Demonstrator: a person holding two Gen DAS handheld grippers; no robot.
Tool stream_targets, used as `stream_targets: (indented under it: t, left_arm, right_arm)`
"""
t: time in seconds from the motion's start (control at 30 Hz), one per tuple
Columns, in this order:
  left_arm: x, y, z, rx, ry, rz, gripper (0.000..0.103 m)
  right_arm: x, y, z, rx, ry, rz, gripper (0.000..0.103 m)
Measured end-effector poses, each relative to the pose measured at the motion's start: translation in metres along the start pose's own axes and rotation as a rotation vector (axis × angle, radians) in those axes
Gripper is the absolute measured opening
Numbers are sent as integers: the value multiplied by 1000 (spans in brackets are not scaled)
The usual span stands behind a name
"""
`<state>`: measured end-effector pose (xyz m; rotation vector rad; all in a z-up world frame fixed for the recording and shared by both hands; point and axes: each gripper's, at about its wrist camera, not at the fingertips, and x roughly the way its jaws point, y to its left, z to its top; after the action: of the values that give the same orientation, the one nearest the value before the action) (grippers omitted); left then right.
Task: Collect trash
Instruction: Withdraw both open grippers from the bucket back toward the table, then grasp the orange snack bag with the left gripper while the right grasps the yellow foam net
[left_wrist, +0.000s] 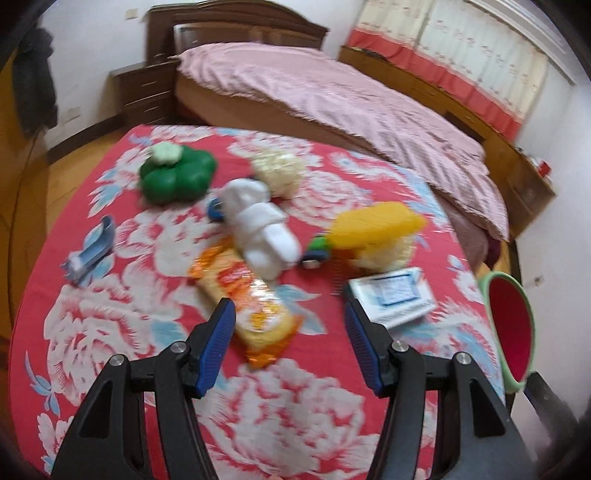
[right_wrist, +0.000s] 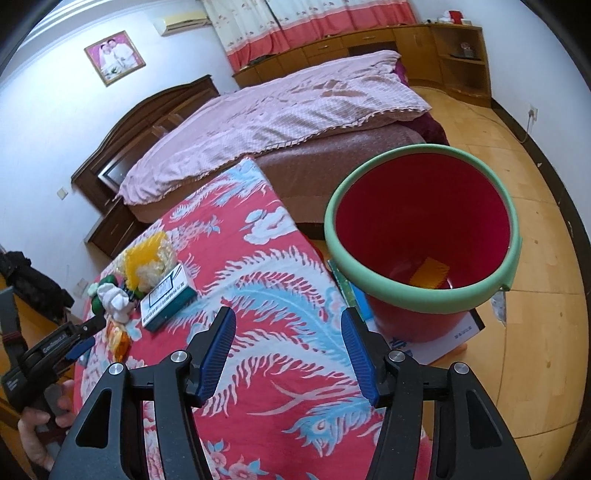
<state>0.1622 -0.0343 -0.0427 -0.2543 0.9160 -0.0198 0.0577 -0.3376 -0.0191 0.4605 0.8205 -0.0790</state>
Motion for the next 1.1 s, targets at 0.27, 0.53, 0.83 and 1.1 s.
stream_targets:
  t: [0.27, 0.53, 0.83, 1.1]
  left_arm:
    - [26, 18, 1, -55, 40, 60, 61]
    - [44, 10, 3, -21, 50, 95, 61]
    - [40, 22, -2, -21, 31, 73, 54]
    - [14, 38, -10, -1, -1, 18, 53]
  right_arm:
    - [10, 4, 0, -8, 24, -3, 61]
    - [19, 4, 0, -11, 46, -2, 61]
    - [26, 14, 0, -31, 64, 8, 61]
    - [35, 36, -1, -89, 84, 33, 61]
